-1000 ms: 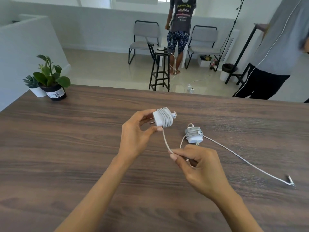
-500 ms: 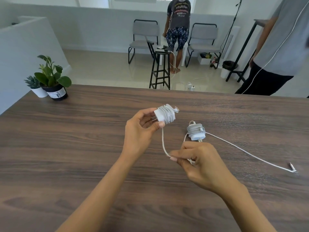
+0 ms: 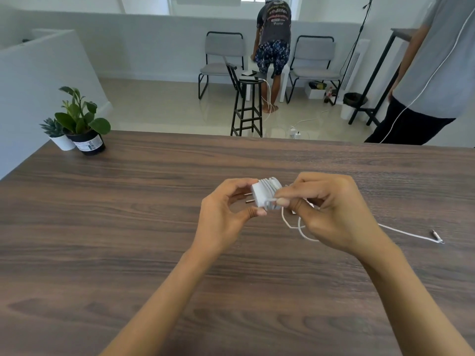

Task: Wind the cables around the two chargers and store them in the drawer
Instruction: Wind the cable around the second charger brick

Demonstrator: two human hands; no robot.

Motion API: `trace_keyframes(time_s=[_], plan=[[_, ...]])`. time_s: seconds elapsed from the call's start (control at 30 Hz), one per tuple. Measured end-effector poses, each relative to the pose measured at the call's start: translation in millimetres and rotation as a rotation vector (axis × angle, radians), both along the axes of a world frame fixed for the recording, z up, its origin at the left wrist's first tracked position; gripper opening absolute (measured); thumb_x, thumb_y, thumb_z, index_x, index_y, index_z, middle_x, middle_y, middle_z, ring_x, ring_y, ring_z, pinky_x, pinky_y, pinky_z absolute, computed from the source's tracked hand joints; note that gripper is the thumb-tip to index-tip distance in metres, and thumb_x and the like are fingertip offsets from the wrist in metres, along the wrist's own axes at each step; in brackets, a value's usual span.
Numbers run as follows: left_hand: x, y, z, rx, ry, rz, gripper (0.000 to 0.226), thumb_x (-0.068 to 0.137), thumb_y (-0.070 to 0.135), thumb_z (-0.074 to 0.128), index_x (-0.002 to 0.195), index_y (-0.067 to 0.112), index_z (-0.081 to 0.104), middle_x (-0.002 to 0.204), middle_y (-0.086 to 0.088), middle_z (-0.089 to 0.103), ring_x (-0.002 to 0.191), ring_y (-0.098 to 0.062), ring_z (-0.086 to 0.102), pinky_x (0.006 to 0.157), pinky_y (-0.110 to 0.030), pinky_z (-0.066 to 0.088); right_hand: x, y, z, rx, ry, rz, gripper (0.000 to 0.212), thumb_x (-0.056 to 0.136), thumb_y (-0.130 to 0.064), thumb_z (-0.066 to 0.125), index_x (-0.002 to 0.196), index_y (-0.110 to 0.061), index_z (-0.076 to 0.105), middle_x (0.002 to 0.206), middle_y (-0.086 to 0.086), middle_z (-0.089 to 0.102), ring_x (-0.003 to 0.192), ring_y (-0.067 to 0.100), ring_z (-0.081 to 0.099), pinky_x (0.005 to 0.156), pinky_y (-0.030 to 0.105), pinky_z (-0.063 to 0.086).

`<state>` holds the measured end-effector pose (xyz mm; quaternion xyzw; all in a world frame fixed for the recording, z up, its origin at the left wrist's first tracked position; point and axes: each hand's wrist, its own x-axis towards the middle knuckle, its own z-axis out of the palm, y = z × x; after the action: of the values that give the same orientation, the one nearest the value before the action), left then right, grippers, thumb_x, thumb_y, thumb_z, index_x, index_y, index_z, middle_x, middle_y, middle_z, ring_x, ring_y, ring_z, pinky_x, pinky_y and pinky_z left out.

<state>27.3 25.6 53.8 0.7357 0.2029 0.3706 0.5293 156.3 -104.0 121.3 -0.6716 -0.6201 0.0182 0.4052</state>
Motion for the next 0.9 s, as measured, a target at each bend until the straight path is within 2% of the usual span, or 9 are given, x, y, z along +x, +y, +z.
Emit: trace_keyframes(time_s=[0.1,0.3,0.37,0.43,0.5,0.63,0.7,0.8,0.9], plan=[[-2,-9,5,0.131,0.050,-0.053,0.051,0.062,0.008,0.085,0.109,0.015,0.065,0.105,0.003,0.068,0.098,-0.007,0.066,0.091,-0.023,0.051,9,5,5,0.005,-0.004,-0.029,0.008,0.081,-0.020,0.072,0.082,-0.026,0.077,0.068,-0.005,0.066,0.055,0.005,0.053,0.054,0.013,0.033],[-9,-25,9,-0.030,0.018,-0.133,0.053,0.063,0.001,0.083,0.107,0.023,0.065,0.106,0.004,0.070,0.101,-0.009,0.066,0.091,-0.020,0.050,21,15,2,0.037,0.095,-0.103,0.007,0.075,-0.021,0.078,0.074,-0.028,0.076,0.072,-0.008,0.070,0.056,-0.003,0.055,0.052,0.007,0.033],[-11,-26,11,-0.062,0.001,-0.130,0.053,0.063,-0.001,0.083,0.107,0.024,0.065,0.106,0.003,0.071,0.102,-0.009,0.066,0.092,-0.020,0.049,25,17,-3,0.041,0.235,-0.094,0.010,0.072,-0.019,0.079,0.072,-0.029,0.075,0.072,-0.010,0.071,0.060,0.002,0.059,0.057,0.011,0.038],[-12,-26,13,-0.083,0.000,-0.142,0.053,0.064,-0.003,0.082,0.109,0.020,0.066,0.107,0.001,0.071,0.102,-0.011,0.066,0.094,-0.024,0.050,30,18,-9,0.027,0.352,-0.094,0.008,0.070,-0.019,0.079,0.071,-0.026,0.075,0.073,-0.006,0.072,0.069,0.012,0.064,0.063,0.025,0.048],[-14,-28,14,-0.113,-0.002,-0.166,0.053,0.064,-0.006,0.081,0.109,0.018,0.065,0.106,-0.001,0.071,0.103,-0.013,0.066,0.095,-0.026,0.050,35,20,-14,-0.003,0.427,-0.083,0.006,0.068,-0.020,0.079,0.073,-0.021,0.076,0.074,-0.005,0.073,0.072,0.013,0.067,0.067,0.022,0.050],[-18,-34,18,-0.134,-0.069,-0.195,0.054,0.063,-0.006,0.080,0.109,0.018,0.065,0.107,0.002,0.071,0.104,-0.012,0.066,0.091,-0.020,0.049,49,23,-29,0.001,0.628,-0.121,0.018,0.067,-0.023,0.075,0.081,-0.012,0.076,0.074,-0.007,0.075,0.074,0.005,0.069,0.067,0.013,0.050],[-20,-37,22,-0.140,-0.125,-0.198,0.052,0.062,0.000,0.080,0.108,0.019,0.065,0.108,0.004,0.071,0.104,-0.012,0.066,0.090,-0.019,0.049,54,23,-39,-0.009,0.652,-0.173,0.020,0.066,-0.024,0.076,0.081,-0.011,0.076,0.074,-0.007,0.075,0.074,0.006,0.070,0.068,0.016,0.052],[-24,-33,34,-0.191,-0.249,-0.173,0.048,0.061,0.005,0.078,0.107,0.012,0.064,0.108,0.003,0.071,0.104,-0.015,0.066,0.087,-0.020,0.050,52,21,-57,-0.065,0.676,-0.248,0.007,0.070,-0.019,0.078,0.077,-0.020,0.077,0.073,0.000,0.074,0.068,0.011,0.067,0.068,0.027,0.055],[-24,-23,45,-0.195,-0.352,-0.096,0.046,0.063,0.003,0.071,0.108,0.008,0.061,0.105,0.005,0.073,0.102,-0.011,0.067,0.083,-0.018,0.051,36,18,-72,-0.100,0.744,-0.265,0.008,0.075,-0.015,0.077,0.074,-0.024,0.078,0.067,0.005,0.072,0.062,0.008,0.057,0.064,0.026,0.048]])
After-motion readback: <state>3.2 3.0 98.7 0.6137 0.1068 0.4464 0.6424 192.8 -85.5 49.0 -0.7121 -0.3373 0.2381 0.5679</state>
